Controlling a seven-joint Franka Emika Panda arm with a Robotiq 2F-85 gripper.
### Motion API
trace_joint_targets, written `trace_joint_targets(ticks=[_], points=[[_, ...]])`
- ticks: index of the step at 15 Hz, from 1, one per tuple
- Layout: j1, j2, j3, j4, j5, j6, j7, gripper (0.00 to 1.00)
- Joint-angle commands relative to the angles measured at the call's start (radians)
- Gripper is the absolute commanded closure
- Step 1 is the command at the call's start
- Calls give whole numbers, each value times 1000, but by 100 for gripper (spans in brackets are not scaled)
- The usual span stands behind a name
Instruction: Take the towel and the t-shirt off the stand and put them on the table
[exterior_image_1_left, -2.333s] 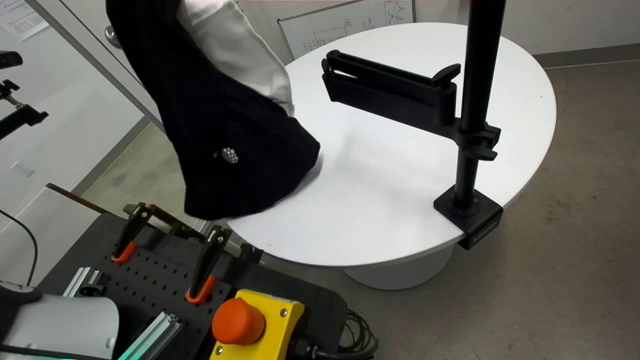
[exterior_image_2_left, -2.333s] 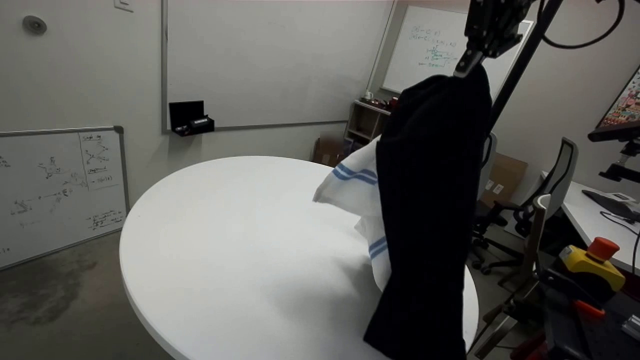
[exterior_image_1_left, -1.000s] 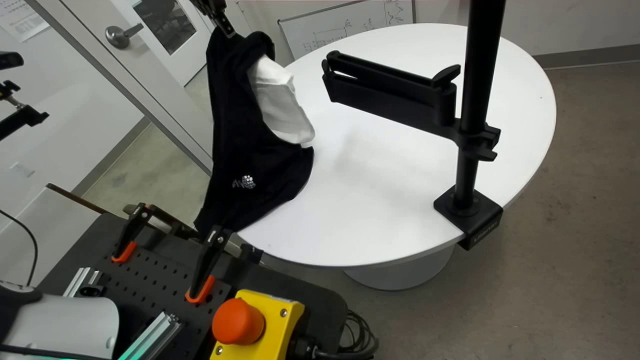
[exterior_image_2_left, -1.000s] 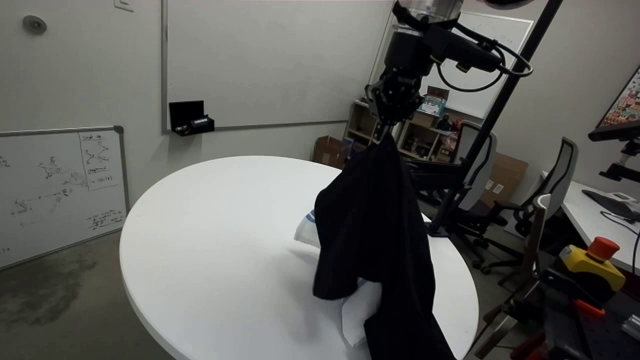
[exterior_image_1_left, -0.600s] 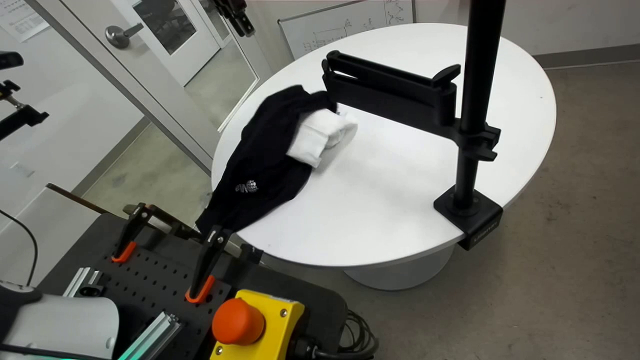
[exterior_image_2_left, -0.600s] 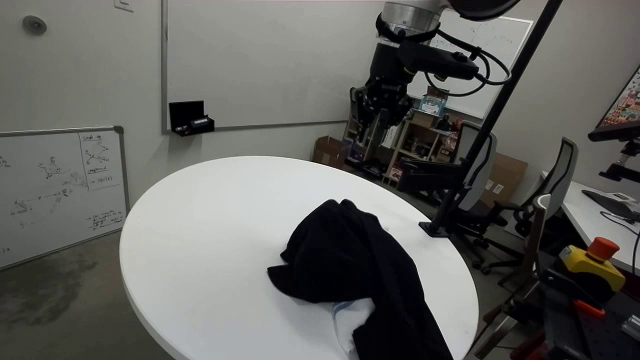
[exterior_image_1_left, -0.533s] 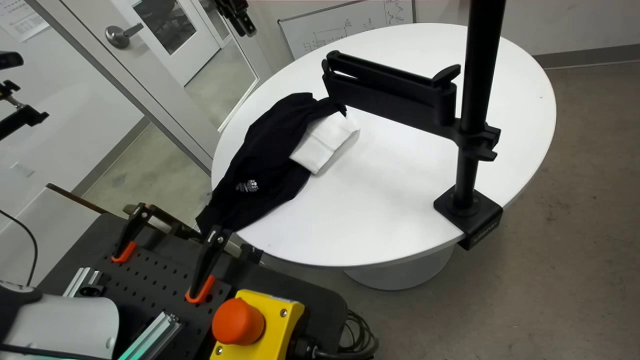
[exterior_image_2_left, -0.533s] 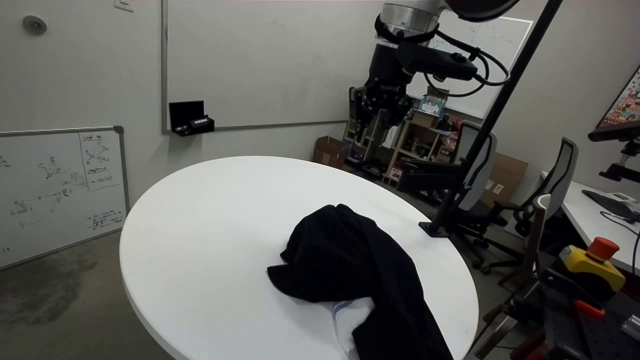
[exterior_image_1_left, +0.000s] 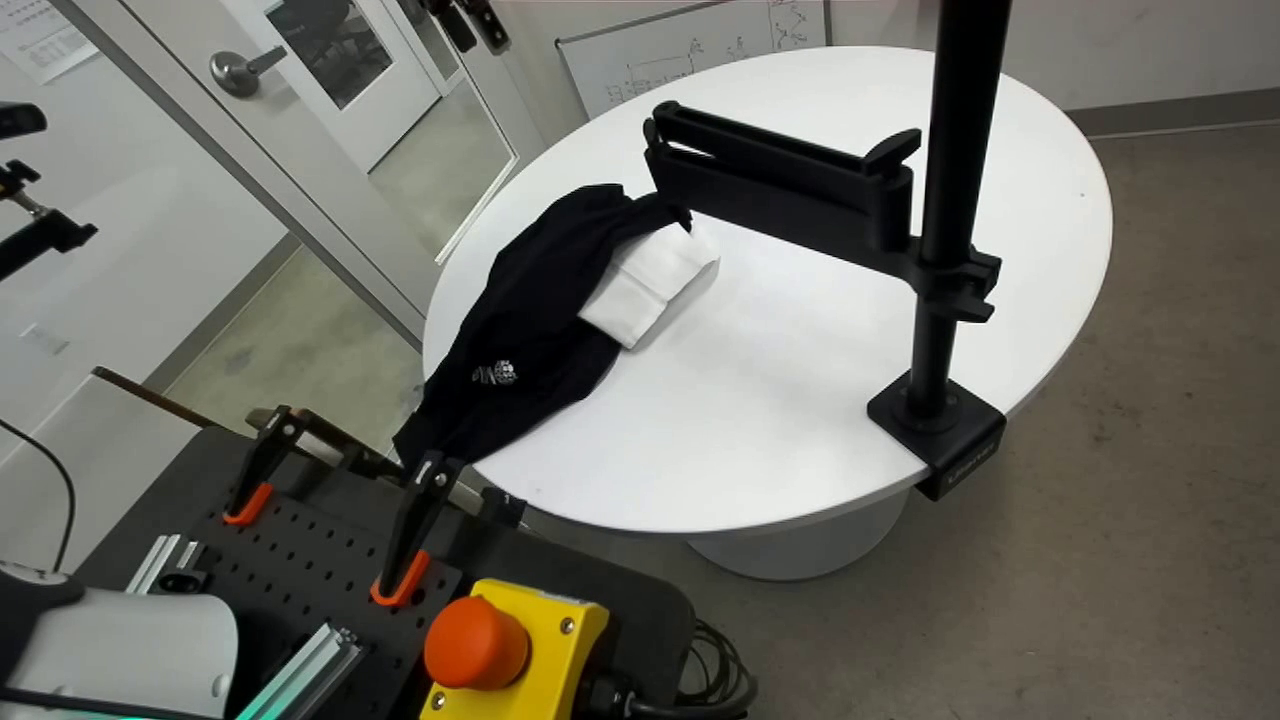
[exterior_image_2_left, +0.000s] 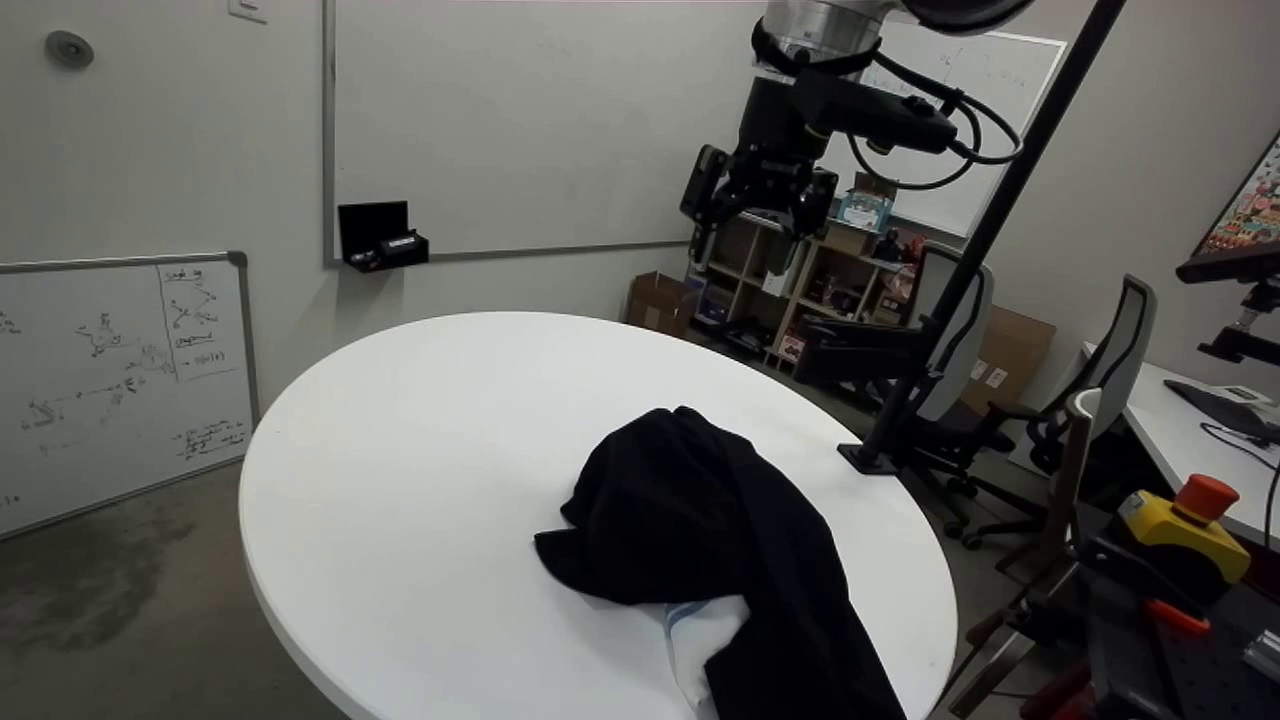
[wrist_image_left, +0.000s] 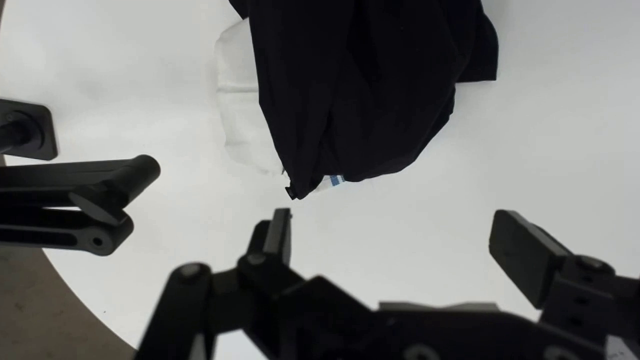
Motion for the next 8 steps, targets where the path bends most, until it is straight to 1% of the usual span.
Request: trace_joint_targets(ticks=[1, 2, 5, 8], points=[[-4, -82, 16, -31, 77, -5, -73, 0], [7, -27, -1, -3, 39, -2, -29, 0], [3, -63, 8, -10, 58, -5, -47, 0], [3, -68, 8, -17, 58, -5, -48, 0]])
